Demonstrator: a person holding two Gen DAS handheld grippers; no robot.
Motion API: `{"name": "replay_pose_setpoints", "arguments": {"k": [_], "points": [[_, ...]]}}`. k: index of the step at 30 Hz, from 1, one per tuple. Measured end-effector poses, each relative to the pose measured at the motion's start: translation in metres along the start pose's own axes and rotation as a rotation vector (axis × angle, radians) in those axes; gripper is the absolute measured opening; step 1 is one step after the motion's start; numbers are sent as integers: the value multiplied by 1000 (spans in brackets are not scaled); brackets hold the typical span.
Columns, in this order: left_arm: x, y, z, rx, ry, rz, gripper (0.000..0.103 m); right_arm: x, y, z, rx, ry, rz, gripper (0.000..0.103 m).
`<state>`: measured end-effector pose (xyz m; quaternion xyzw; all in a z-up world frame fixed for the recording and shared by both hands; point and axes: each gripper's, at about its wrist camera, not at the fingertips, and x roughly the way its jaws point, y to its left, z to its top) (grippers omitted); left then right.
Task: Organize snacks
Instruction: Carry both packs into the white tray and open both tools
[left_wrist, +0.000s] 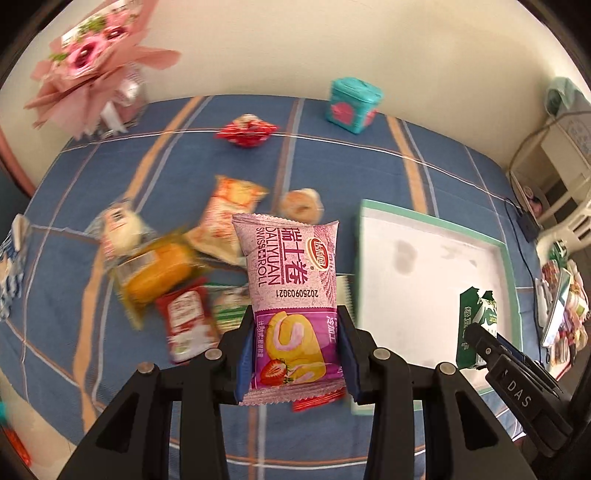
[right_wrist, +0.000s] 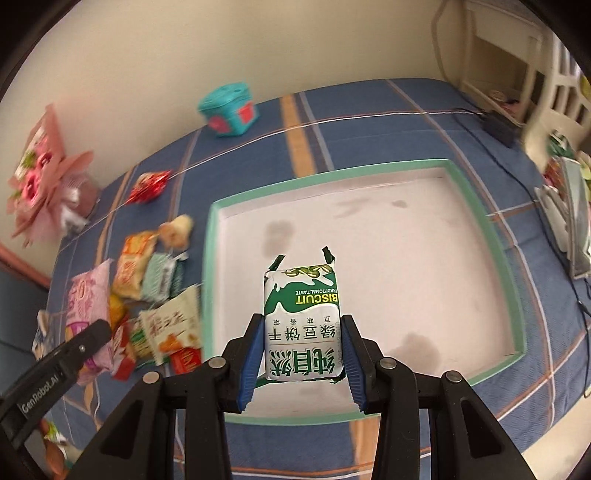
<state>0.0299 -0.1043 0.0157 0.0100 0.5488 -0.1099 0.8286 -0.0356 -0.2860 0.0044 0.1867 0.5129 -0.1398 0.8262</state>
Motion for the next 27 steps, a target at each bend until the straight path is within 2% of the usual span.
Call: {"name": "replay_pose_setpoints", "arguments": {"k": [6, 15, 19, 27], "points": [[20, -36, 6, 40, 7, 2, 41, -1, -37, 14, 88, -5, -53, 43], [55, -80, 16, 100, 7, -11, 41, 11, -64, 32, 144, -8, -114, 43], [70, -92, 18, 144, 8, -13, 41, 25, -71, 43, 151, 1, -148, 43], [88, -99, 27, 167, 10, -22, 41, 43, -90, 60, 162, 2, -212, 43]]}}
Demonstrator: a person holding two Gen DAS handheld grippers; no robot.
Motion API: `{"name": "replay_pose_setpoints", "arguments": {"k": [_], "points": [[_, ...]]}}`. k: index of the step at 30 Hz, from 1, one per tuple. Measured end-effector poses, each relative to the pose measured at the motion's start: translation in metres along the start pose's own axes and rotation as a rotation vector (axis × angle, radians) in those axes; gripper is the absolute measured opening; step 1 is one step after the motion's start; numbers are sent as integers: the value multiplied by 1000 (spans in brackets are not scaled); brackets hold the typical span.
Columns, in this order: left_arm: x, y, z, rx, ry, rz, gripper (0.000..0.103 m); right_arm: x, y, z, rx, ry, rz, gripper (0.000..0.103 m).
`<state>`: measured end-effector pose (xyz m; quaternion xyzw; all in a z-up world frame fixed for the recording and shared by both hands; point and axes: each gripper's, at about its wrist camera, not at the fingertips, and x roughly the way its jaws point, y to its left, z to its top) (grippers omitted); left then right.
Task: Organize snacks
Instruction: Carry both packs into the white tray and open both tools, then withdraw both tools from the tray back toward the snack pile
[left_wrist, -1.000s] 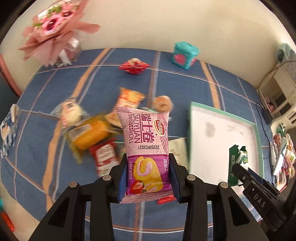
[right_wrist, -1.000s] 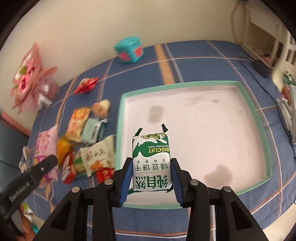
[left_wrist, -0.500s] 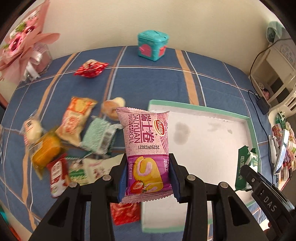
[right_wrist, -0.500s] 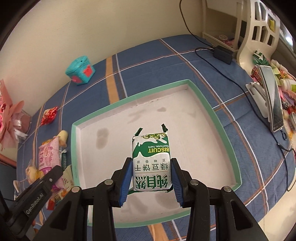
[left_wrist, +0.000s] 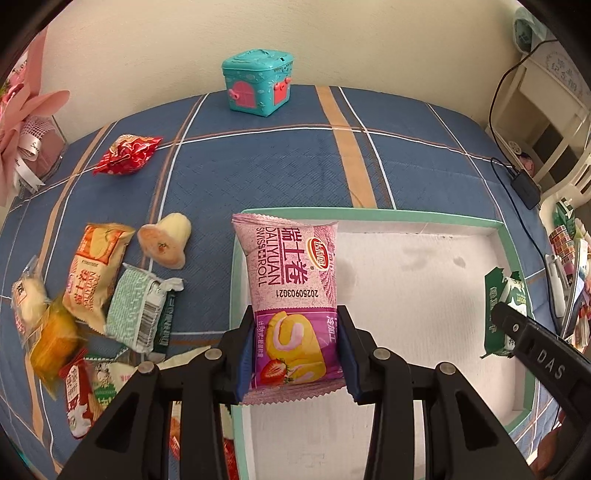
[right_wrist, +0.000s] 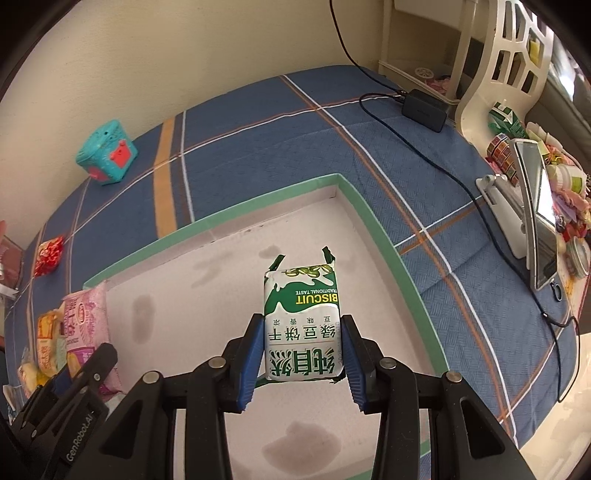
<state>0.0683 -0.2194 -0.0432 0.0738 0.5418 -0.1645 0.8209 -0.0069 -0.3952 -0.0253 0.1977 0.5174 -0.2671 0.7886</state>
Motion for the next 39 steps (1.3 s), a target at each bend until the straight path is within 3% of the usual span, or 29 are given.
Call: {"name": "replay_pose_setpoints", "arguments": {"k": [13, 17, 26, 29, 36, 39], "points": [[16, -9, 12, 18, 12, -32, 42, 13, -5, 15, 9, -9, -5, 43], [14, -7, 14, 12, 7, -22, 49, 18, -6, 15, 14, 2, -2, 43], [4, -2, 15, -12, 53, -15, 52, 13, 0, 14, -12, -15, -3, 45], [-3, 2, 14, -22, 60, -1, 52, 11, 0, 13, -14, -4, -12, 49], [-18, 11, 10, -38, 58, 39, 57, 4, 0, 9, -16, 24, 5, 70], [-24, 19, 6, -49, 54, 58, 58, 2, 2, 4, -28, 33, 19, 70]]}}
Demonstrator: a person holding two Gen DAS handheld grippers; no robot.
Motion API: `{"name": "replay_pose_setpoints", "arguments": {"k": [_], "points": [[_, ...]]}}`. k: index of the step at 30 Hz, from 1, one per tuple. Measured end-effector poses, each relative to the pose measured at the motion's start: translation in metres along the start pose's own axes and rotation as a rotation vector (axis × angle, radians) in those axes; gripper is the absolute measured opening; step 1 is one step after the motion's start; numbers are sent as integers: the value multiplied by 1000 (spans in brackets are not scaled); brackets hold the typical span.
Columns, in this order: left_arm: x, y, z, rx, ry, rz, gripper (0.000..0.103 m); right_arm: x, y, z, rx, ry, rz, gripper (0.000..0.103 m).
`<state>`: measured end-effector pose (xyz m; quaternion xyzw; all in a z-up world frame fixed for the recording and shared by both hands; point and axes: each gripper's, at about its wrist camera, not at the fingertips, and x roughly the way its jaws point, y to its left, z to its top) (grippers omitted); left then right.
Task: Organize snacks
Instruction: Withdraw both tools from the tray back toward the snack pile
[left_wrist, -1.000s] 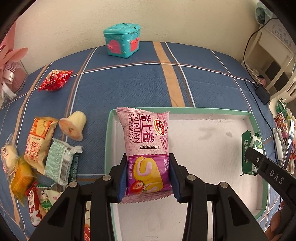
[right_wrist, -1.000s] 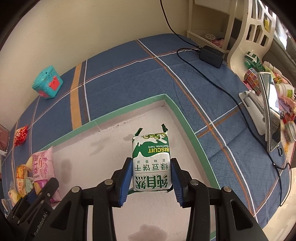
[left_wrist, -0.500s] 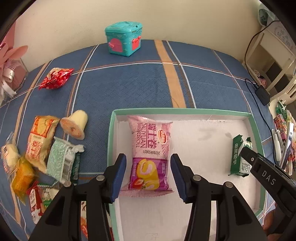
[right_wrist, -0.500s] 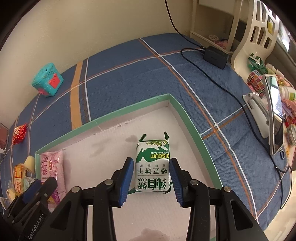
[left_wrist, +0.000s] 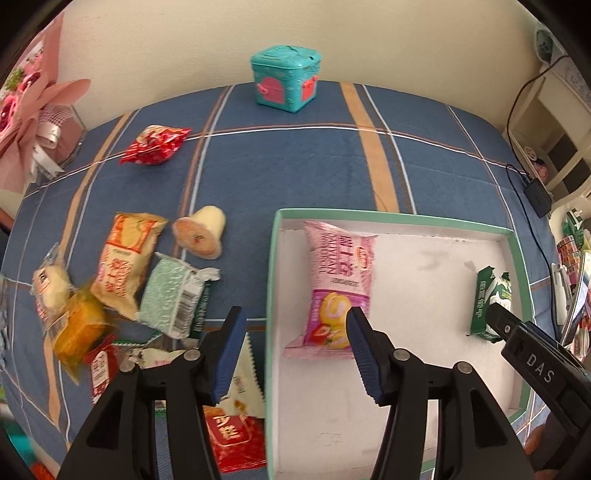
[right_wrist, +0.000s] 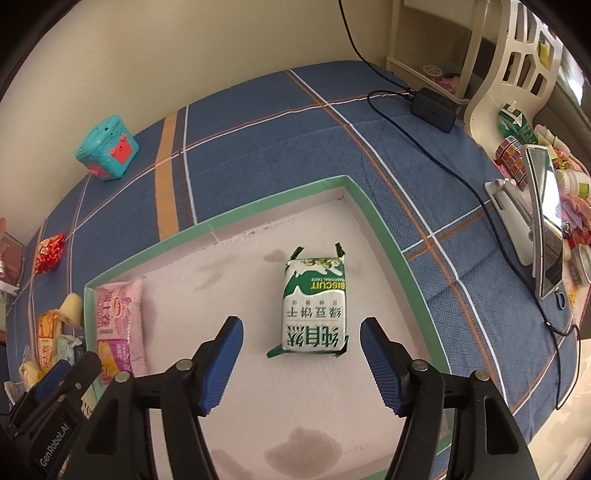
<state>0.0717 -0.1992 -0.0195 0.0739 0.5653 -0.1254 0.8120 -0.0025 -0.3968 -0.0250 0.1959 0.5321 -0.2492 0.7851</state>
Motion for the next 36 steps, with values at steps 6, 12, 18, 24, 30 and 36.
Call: {"name": "replay_pose_setpoints", "arguments": {"k": [6, 12, 18, 24, 30, 36], "points": [[-2, 15, -6, -28, 1, 37, 68, -3, 7, -9, -41, 11, 2, 82], [-2, 26, -11, -40, -8, 85, 76, -9, 15, -12, -83, 4, -8, 92], [-3, 34, -13, -38, -32, 110, 94, -12, 18, -13, -98, 9, -11, 102], [-5, 41, -14, -50, -57, 95, 102, -17, 22, -19, -116, -5, -7, 103], [-12, 45, -17, -43, -74, 75, 102, -23, 29, -26, -128, -8, 42, 103], [-17, 48, -21, -22, -70, 104, 102, -30, 35, -30, -139, -36, 45, 103]]}}
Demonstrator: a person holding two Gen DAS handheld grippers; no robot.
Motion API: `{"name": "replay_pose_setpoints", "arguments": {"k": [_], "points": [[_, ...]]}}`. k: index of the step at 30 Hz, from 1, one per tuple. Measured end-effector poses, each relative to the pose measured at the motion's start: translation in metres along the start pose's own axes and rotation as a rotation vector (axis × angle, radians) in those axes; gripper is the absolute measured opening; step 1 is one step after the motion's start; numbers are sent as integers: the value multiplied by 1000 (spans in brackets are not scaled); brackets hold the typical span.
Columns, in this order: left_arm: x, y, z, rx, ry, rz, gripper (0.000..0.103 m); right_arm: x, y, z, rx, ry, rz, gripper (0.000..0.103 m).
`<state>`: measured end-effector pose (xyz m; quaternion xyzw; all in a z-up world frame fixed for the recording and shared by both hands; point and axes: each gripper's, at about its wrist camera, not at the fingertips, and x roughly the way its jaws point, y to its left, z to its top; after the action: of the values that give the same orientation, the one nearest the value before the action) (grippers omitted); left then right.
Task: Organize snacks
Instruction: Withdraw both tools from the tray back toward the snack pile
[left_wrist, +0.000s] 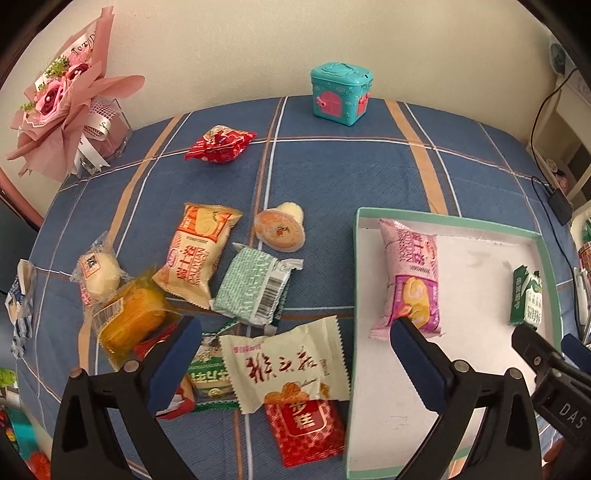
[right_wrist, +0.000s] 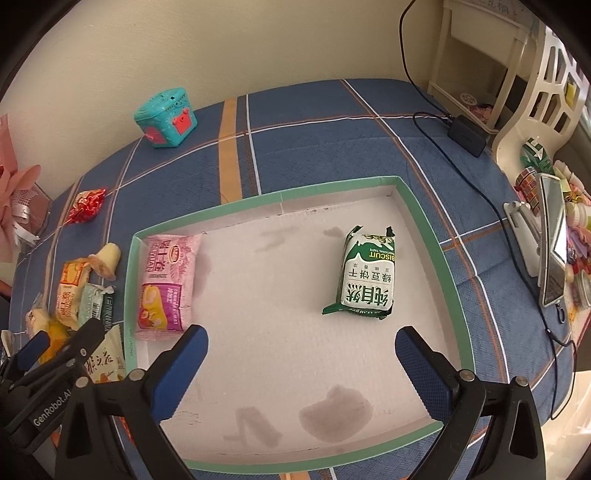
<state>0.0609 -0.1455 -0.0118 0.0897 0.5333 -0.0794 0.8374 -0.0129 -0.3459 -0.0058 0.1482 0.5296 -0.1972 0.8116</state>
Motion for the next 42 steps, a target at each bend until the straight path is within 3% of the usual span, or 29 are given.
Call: {"name": "replay_pose_setpoints", "arguments": {"k": [14, 25, 35, 42], "points": [[-16, 40, -7, -20, -1, 58, 102, -15, 24, -20, -44, -21, -1, 103], [-33, 103, -13, -150, -30, 91, 102, -35, 80, -33, -161, -82, 72, 103], [-33, 155, -20, -295, -21, 112, 102, -25, 136, -46, -254, -28, 179, 103], [-4, 164, -28, -363, 77, 64, 102, -5, 156, -51, -262, 44, 254, 100]]}}
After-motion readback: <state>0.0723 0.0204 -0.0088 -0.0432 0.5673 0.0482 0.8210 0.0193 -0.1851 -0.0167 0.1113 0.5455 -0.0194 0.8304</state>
